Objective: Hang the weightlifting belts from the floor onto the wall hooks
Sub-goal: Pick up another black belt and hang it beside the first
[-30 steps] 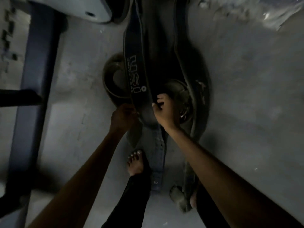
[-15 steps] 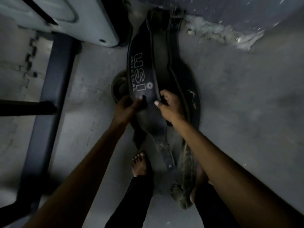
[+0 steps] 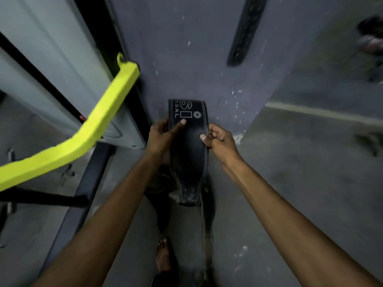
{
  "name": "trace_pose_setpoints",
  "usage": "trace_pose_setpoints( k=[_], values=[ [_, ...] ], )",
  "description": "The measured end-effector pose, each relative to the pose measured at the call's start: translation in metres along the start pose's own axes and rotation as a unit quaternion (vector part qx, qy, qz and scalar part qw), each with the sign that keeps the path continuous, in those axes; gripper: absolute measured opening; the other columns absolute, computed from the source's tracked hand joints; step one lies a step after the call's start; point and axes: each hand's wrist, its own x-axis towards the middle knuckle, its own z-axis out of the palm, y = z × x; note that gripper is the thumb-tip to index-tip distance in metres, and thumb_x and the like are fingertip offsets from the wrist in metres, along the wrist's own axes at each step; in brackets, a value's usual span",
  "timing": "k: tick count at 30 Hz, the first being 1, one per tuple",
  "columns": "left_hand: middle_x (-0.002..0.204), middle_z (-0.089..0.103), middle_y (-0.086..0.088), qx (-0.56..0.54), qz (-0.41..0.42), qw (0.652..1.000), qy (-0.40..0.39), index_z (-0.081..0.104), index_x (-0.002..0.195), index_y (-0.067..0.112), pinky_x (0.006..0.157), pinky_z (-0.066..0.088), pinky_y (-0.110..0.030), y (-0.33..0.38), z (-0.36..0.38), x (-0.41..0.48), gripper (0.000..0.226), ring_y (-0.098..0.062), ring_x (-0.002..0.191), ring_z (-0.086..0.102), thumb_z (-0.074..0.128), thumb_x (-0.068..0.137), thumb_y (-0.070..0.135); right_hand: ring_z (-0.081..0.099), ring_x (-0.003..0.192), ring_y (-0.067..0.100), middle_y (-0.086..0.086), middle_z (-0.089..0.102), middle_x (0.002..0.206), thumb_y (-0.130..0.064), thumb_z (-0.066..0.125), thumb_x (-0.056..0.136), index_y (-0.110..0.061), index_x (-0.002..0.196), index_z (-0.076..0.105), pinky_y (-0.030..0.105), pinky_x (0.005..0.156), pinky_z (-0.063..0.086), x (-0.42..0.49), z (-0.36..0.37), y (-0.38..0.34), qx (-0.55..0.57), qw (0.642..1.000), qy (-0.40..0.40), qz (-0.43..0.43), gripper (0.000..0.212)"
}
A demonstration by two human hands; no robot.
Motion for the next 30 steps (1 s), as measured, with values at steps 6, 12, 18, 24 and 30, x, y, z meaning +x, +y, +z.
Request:
trace_pose_setpoints(
  k=[6,12,18,24,30],
  values=[
    [0.098,0.078,-0.009,-0.015,0.111,0.994,0.001,0.072,0.113,0.004,0.074,0.057,-0.023,0.157,0.032,-0.098,0.026,-0.012,0.085,0.075,0.070,0.093,0.020,0.068,0.088,0.019,0.015,0.073,0.098,0.006,0.059,0.095,-0.008,0.104,0.068,0.032,0.081,0.057,-0.100,-0.046,-0.163,0.015,0.993,-0.004,-0.117,0.019],
    [0.093,0.078,-0.006,-0.021,0.187,0.982,-0.030,0.075,0.107,0.005,0.067,0.055,-0.021,0.319,0.058,-0.218,0.026,-0.013,0.077,0.072,0.074,0.089,0.024,0.067,0.087,0.023,0.024,0.073,0.099,0.002,0.064,0.092,-0.003,0.104,0.072,0.035,0.082,0.055,-0.208,-0.097,-0.321,-0.008,0.970,0.001,-0.243,0.015],
    [0.097,0.079,-0.005,0.039,0.297,0.951,-0.081,0.075,0.105,0.007,0.070,0.057,-0.021,0.445,0.082,-0.333,0.026,-0.012,0.082,0.074,0.078,0.085,0.023,0.058,0.062,0.003,0.001,0.067,0.075,0.007,0.060,0.093,-0.011,0.087,0.069,0.017,0.059,0.045,-0.313,-0.134,-0.472,0.010,0.934,0.041,-0.355,0.021],
    [0.081,0.078,0.014,0.133,0.373,0.906,-0.151,0.075,0.088,0.021,0.067,0.052,-0.013,0.490,0.084,-0.404,0.013,-0.003,0.079,0.074,0.083,0.080,0.018,0.058,0.078,0.012,0.002,0.068,0.085,0.001,0.061,0.094,-0.015,0.090,0.072,0.018,0.068,0.046,-0.399,-0.147,-0.574,0.028,0.890,0.078,-0.448,0.020],
    [0.077,0.075,0.009,0.167,0.384,0.884,-0.208,0.074,0.087,0.015,0.060,0.047,-0.014,0.510,0.063,-0.435,0.013,0.002,0.064,0.064,0.081,0.083,0.026,0.064,0.079,0.012,-0.001,0.071,0.084,0.000,0.062,0.094,-0.013,0.092,0.074,0.024,0.075,0.052,-0.450,-0.150,-0.627,0.043,0.862,0.086,-0.497,0.017]
  ],
)
